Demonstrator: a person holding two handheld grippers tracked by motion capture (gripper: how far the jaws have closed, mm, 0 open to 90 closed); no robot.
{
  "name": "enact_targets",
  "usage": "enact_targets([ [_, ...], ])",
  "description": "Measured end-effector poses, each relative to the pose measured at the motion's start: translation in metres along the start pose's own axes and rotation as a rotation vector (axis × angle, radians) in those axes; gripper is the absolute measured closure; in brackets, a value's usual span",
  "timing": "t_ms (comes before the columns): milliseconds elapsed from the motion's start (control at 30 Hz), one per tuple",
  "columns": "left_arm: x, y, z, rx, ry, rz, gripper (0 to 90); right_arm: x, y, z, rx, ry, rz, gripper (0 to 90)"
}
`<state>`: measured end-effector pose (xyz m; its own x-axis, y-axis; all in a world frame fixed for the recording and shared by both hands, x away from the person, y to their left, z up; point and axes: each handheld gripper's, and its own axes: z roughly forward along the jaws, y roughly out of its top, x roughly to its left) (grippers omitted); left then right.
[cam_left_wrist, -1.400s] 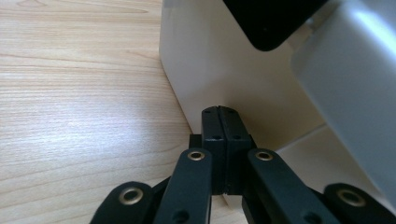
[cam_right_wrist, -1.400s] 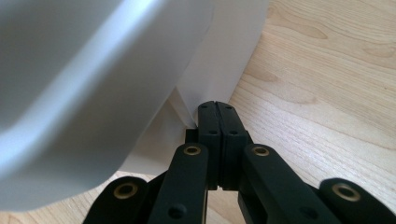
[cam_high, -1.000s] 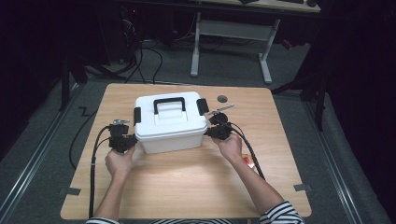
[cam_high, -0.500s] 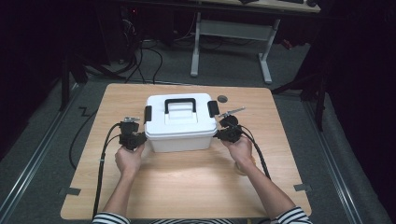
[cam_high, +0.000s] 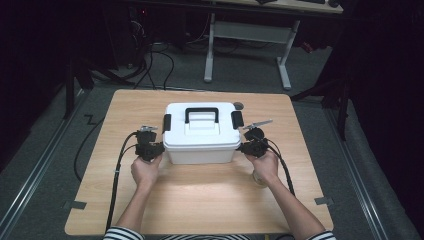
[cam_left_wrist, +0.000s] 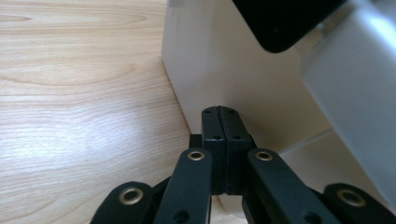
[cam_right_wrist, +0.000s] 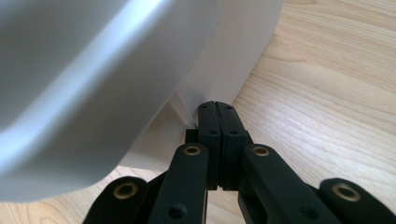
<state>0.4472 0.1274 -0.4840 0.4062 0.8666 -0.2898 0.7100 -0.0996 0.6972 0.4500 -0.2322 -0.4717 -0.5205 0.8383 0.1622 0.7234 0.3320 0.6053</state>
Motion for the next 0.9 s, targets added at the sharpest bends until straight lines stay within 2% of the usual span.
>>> enact_targets([
  [100, -0.004, 0.000, 0.002, 0.002, -0.005, 0.007, 90.0, 0.000, -0.002, -0.004, 0.012, -0.023, -0.004, 90.0],
  [333, -0.011, -0.001, 0.004, 0.008, -0.015, 0.026, 90.0, -0.005, -0.014, -0.011, -0.010, -0.008, 0.021, 90.0],
  [633, -0.020, -0.003, 0.003, 0.018, -0.015, 0.053, 90.0, -0.003, -0.023, -0.019, -0.004, -0.027, 0.014, 90.0],
  [700, -0.023, -0.003, 0.003, 0.023, -0.010, 0.061, 90.0, -0.004, -0.027, -0.021, -0.015, -0.018, 0.033, 90.0],
  [900, -0.021, -0.003, 0.003, 0.023, -0.017, 0.055, 90.0, -0.003, -0.028, -0.022, -0.012, -0.028, 0.025, 90.0],
])
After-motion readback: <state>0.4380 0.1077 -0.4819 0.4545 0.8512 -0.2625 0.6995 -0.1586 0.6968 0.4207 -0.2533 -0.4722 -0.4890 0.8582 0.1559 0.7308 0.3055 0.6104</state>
